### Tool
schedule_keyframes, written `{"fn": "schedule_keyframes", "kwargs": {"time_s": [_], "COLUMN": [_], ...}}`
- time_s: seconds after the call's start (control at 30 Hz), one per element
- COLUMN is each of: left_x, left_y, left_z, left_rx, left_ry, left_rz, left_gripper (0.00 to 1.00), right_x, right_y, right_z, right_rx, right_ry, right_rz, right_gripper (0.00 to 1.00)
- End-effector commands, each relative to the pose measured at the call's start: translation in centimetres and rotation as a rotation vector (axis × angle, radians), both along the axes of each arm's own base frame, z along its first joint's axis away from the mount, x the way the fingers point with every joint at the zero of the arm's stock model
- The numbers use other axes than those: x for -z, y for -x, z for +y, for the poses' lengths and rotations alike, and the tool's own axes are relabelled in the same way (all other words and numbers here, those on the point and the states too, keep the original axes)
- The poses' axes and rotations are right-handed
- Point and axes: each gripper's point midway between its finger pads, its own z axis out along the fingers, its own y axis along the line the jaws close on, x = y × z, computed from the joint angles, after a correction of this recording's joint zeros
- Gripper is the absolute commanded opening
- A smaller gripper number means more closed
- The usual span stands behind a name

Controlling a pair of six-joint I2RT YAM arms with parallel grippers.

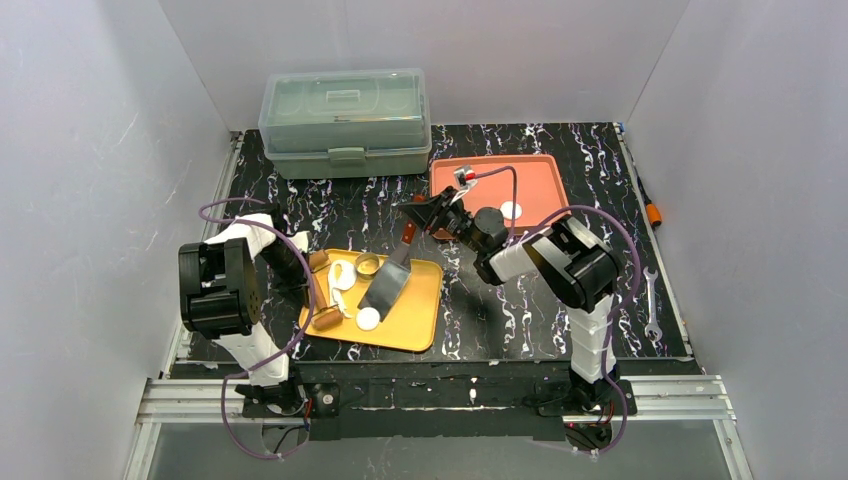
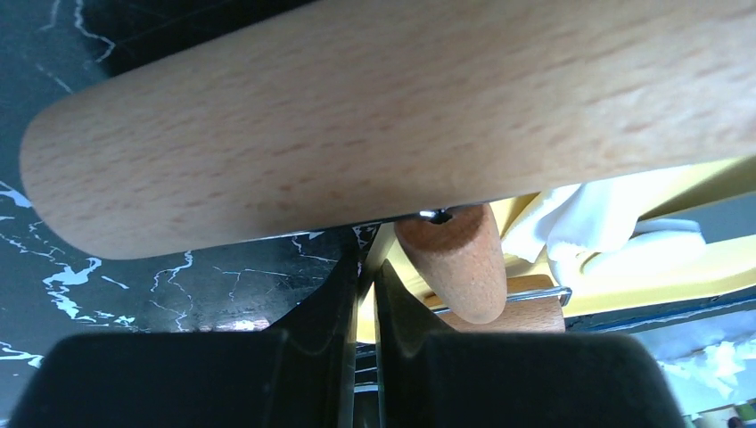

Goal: Roll out the dumpling wrappers from the dough

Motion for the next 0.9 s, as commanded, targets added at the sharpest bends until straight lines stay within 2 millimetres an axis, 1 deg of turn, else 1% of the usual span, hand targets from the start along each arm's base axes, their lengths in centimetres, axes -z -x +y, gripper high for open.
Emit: {"fn": "schedule_keyframes", "kwargs": {"time_s": [0.0,0.17,0.33,0.47,0.6,0.87], "left_x": [1.3,1.4,1.3,1.4,1.4,1.4], "left_y": [-4.0,-4.0,-4.0,-4.0,-4.0,-4.0], "left_z": [3.3,3.0,3.0,3.0,2.9,2.8], "left_rx": [-0.103,-0.103,-0.108,-0.109,-0.111,-0.11], "left_ry": [-0.144,-0.129,-0.131,-0.126,-0.124,-0.12], "left_rz": [-0.154,-0.157,-0.161,-0.16,-0.16,-0.161], "left_gripper": [0.0,0.0,0.0,0.0,0.0,0.0], "right_x": [3.9,5.0,5.7,6.0,6.3,7.3], "right_y": [3.0,3.6,4.9,4.9,5.6,4.7], "right_z": [1.7,1.6,2.6,3.1,3.7,4.0], "right_rx": [-0.087,-0.102,-0.141,-0.14,-0.157,-0.123], "right_ry": [0.169,0.168,0.158,0.165,0.166,0.165], "right_rz": [-0.063,-0.033,-0.013,0.007,0.017,0.14], "right_gripper": [0.01,0.01,0.01,0.01,0.01,0.01]}}
